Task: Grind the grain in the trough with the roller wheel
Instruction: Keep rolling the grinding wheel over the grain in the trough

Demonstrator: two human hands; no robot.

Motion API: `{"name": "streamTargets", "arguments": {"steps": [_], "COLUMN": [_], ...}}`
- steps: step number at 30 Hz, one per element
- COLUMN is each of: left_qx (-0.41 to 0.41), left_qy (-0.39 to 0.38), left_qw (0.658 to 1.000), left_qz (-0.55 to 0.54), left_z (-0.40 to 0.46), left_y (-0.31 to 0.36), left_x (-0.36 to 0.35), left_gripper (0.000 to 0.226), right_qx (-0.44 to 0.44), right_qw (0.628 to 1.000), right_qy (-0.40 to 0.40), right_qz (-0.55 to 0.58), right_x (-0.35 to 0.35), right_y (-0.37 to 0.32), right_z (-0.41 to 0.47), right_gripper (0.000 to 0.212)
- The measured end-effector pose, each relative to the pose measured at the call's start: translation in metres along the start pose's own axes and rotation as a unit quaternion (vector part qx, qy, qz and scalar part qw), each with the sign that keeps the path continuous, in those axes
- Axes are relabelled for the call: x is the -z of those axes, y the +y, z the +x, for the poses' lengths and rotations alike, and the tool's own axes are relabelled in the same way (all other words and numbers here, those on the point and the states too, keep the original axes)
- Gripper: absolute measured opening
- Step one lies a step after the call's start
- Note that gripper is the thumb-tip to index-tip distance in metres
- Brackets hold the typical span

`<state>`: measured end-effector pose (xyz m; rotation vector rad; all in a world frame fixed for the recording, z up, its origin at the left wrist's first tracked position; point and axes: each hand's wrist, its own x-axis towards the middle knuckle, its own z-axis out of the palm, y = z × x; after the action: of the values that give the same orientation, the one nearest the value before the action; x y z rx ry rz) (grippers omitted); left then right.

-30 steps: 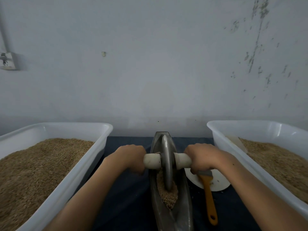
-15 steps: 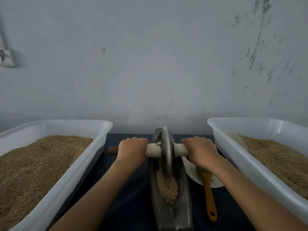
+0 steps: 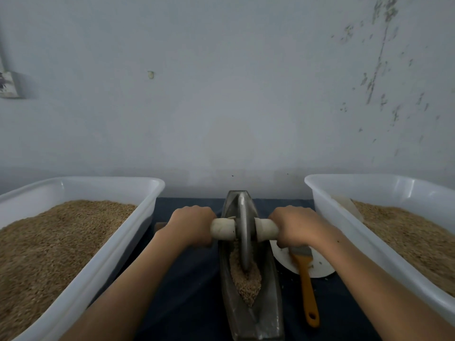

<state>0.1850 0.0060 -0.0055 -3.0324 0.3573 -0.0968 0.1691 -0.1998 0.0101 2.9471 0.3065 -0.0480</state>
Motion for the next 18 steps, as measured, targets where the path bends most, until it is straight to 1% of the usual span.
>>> {"name": "streamTargets", "arguments": {"steps": [2, 3, 4, 6, 7, 9, 11, 14, 16, 18], "left_qx": [0.014, 0.019, 0.02, 0.017, 0.013, 0.001, -0.012, -0.019, -0.021, -0.015], "left_qy": [0.05, 0.074, 0.098, 0.133, 0.133, 0.098, 0.034, -0.063, -0.08, -0.069], "left_qw": [0.999, 0.997, 0.995, 0.99, 0.99, 0.995, 0.999, 0.998, 0.996, 0.997], "left_qz": [0.002, 0.008, 0.017, 0.034, 0.038, 0.037, 0.023, -0.012, -0.019, -0.013], "left_z": [0.002, 0.003, 0.004, 0.004, 0.004, 0.004, 0.002, -0.002, -0.004, -0.004], "left_y": [0.0, 0.0, 0.002, 0.004, 0.003, 0.001, -0.002, -0.003, -0.002, 0.0], "left_x": [-0.006, -0.008, -0.01, -0.012, -0.012, -0.009, -0.004, 0.005, 0.007, 0.006], "left_gripper": [0.032, 0.03, 0.028, 0.023, 0.023, 0.028, 0.035, 0.042, 0.042, 0.042], "right_qx": [-0.005, -0.006, -0.004, 0.004, 0.008, 0.014, 0.023, 0.03, 0.025, 0.018], "right_qw": [0.995, 0.991, 0.988, 0.987, 0.989, 0.993, 0.998, 0.999, 0.997, 0.997], "right_qy": [0.101, 0.135, 0.154, 0.159, 0.151, 0.117, 0.056, -0.041, -0.073, -0.068], "right_qz": [-0.02, -0.013, -0.002, 0.011, 0.008, -0.01, -0.018, 0.009, 0.03, 0.034], "right_x": [-0.009, -0.013, -0.016, -0.017, -0.017, -0.013, -0.006, 0.003, 0.006, 0.004], "right_y": [-0.001, -0.001, 0.0, 0.003, 0.004, 0.004, 0.004, 0.005, 0.007, 0.006], "right_z": [0.006, 0.008, 0.009, 0.009, 0.009, 0.007, 0.005, -0.001, -0.004, -0.004], "right_gripper": [0.017, 0.017, 0.016, 0.015, 0.015, 0.019, 0.02, 0.024, 0.029, 0.03]}}
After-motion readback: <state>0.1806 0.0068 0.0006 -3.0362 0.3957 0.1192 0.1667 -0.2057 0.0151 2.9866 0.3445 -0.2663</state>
